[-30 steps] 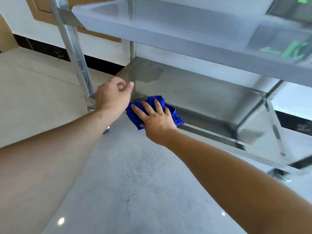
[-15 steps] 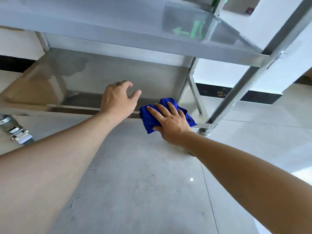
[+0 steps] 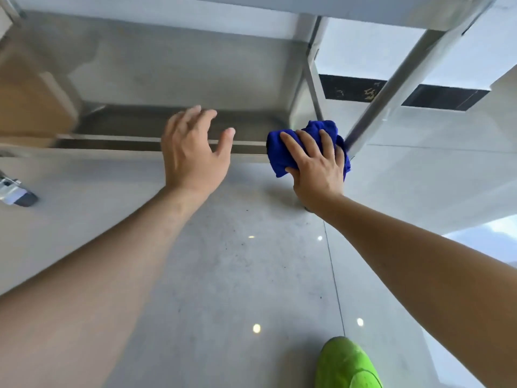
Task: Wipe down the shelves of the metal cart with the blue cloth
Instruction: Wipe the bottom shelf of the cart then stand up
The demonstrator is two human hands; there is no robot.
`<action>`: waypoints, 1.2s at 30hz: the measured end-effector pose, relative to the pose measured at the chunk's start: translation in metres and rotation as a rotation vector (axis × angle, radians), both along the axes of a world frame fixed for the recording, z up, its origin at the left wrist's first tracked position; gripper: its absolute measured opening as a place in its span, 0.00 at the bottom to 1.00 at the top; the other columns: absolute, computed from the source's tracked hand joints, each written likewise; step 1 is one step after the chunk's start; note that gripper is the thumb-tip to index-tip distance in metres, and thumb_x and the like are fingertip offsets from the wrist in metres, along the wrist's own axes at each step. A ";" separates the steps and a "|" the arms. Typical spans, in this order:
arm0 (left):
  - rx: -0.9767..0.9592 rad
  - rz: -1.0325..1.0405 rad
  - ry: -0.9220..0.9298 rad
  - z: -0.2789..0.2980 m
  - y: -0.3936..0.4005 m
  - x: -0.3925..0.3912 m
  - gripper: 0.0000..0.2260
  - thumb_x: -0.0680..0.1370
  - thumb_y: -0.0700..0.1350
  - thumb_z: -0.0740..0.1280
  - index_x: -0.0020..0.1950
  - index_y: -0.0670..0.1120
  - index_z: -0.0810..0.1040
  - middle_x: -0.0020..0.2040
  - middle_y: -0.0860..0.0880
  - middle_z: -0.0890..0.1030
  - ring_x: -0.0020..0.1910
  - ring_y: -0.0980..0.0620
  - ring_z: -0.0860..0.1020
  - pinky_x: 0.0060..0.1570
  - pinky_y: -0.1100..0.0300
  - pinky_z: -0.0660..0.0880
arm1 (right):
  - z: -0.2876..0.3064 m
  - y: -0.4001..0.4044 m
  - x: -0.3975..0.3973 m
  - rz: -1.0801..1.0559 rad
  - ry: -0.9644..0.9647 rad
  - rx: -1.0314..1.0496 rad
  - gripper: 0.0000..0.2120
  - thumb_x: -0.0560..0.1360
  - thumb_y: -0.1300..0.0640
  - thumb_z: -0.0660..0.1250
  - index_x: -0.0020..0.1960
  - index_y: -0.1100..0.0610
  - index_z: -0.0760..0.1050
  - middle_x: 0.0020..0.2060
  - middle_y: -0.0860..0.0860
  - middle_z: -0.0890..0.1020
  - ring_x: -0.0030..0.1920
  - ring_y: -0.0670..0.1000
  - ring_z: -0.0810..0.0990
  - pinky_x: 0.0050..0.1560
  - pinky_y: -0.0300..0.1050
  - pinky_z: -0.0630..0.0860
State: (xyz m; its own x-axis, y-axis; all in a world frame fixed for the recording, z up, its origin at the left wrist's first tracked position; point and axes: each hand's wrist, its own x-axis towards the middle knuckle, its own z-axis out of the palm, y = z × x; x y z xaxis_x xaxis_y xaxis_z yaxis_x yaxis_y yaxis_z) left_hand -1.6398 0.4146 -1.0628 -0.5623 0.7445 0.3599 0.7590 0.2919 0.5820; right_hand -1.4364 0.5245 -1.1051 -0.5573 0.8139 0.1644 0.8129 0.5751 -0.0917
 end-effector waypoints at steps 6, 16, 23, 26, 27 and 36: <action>-0.254 0.085 -0.124 0.011 -0.054 0.022 0.26 0.78 0.59 0.62 0.70 0.45 0.73 0.71 0.42 0.72 0.71 0.42 0.67 0.70 0.49 0.63 | 0.033 -0.035 -0.011 -0.062 0.127 -0.207 0.33 0.76 0.67 0.65 0.76 0.44 0.65 0.73 0.48 0.69 0.77 0.64 0.56 0.68 0.63 0.64; -0.488 0.049 -0.135 0.151 -0.106 0.011 0.26 0.79 0.59 0.61 0.73 0.45 0.69 0.73 0.43 0.70 0.72 0.41 0.65 0.69 0.45 0.65 | 0.155 -0.090 -0.013 -0.045 0.141 -0.460 0.29 0.75 0.68 0.62 0.72 0.48 0.71 0.65 0.49 0.76 0.63 0.62 0.68 0.59 0.59 0.71; -0.598 -0.019 -0.128 0.304 -0.137 -0.010 0.26 0.79 0.57 0.62 0.74 0.46 0.67 0.74 0.41 0.67 0.74 0.41 0.63 0.69 0.46 0.63 | 0.298 -0.138 -0.029 -0.067 0.068 -0.579 0.26 0.78 0.63 0.64 0.74 0.48 0.69 0.66 0.49 0.75 0.63 0.62 0.68 0.61 0.60 0.70; -0.620 0.016 -0.144 0.379 -0.150 -0.020 0.27 0.79 0.58 0.62 0.74 0.46 0.67 0.75 0.42 0.67 0.74 0.40 0.62 0.69 0.46 0.63 | 0.374 -0.157 -0.042 -0.075 0.086 -0.614 0.26 0.78 0.63 0.64 0.74 0.48 0.69 0.66 0.50 0.76 0.62 0.62 0.68 0.62 0.59 0.69; -0.623 0.035 -0.170 0.405 -0.154 -0.022 0.27 0.79 0.58 0.62 0.74 0.47 0.66 0.75 0.42 0.66 0.74 0.41 0.62 0.69 0.46 0.63 | 0.400 -0.163 -0.045 -0.080 0.098 -0.620 0.26 0.78 0.63 0.64 0.74 0.48 0.68 0.66 0.50 0.75 0.62 0.61 0.68 0.63 0.59 0.69; -0.534 -0.056 -0.102 0.624 -0.144 -0.040 0.28 0.79 0.61 0.60 0.75 0.48 0.65 0.74 0.46 0.68 0.74 0.43 0.62 0.69 0.46 0.65 | 0.626 -0.176 -0.058 -0.108 0.239 -0.464 0.27 0.79 0.62 0.64 0.75 0.47 0.67 0.67 0.49 0.75 0.63 0.60 0.68 0.62 0.56 0.69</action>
State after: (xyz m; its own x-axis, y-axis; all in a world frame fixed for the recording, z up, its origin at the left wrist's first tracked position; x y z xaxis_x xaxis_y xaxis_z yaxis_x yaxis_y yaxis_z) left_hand -1.6793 0.2708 -0.4389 -0.5286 0.8387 -0.1307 0.7294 0.5276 0.4354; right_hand -1.4942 0.3482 -0.4788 -0.4574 0.8819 -0.1143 0.7907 0.3445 -0.5061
